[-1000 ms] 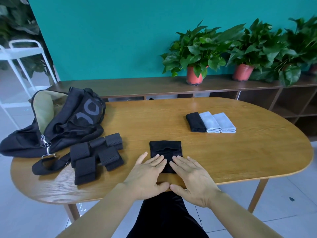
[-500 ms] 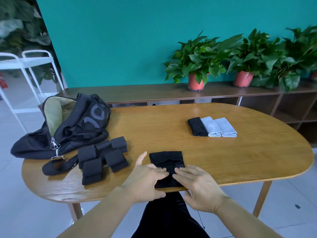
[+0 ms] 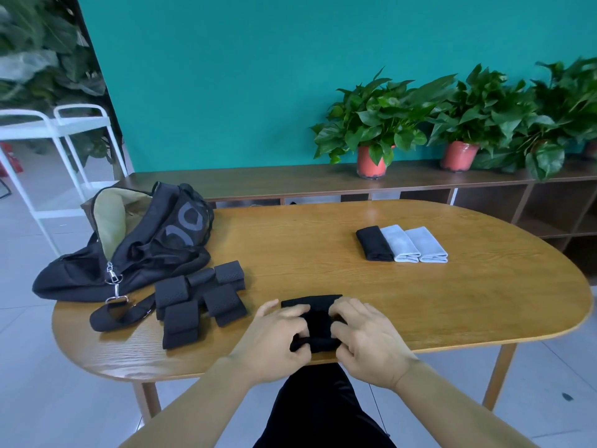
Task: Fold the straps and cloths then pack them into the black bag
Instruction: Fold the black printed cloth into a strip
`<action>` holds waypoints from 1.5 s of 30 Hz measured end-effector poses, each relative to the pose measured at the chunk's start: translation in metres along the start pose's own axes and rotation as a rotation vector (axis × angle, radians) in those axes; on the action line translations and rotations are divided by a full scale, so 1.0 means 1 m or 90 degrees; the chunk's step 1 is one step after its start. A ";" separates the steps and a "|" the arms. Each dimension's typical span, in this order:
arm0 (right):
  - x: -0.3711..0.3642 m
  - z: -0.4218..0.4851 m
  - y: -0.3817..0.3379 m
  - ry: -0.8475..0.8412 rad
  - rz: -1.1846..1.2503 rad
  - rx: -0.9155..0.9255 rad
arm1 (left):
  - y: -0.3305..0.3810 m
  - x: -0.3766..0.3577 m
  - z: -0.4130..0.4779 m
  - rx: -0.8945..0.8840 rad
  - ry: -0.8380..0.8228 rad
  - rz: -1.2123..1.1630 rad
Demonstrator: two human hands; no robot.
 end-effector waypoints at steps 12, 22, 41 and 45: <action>-0.015 0.032 0.030 -0.124 0.191 -0.329 | -0.025 0.014 0.022 0.222 0.165 -0.239; -0.042 0.050 0.050 -0.165 0.236 -0.569 | -0.036 0.009 0.049 0.401 0.223 -0.145; -0.028 0.033 0.040 -0.001 0.038 -0.466 | -0.005 0.014 0.041 0.204 0.279 0.097; -0.034 0.021 0.024 0.076 -0.046 -0.182 | 0.012 -0.013 0.028 0.090 0.223 0.157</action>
Point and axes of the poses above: each hand's wrist, its own z-axis towards the middle knuckle, its own x-axis out of the back of the hand, y = z × x, the point moved 4 cm from there along z, towards the middle knuckle, and after that the axes turned 11 degrees about -z, right-handed, at the moved point
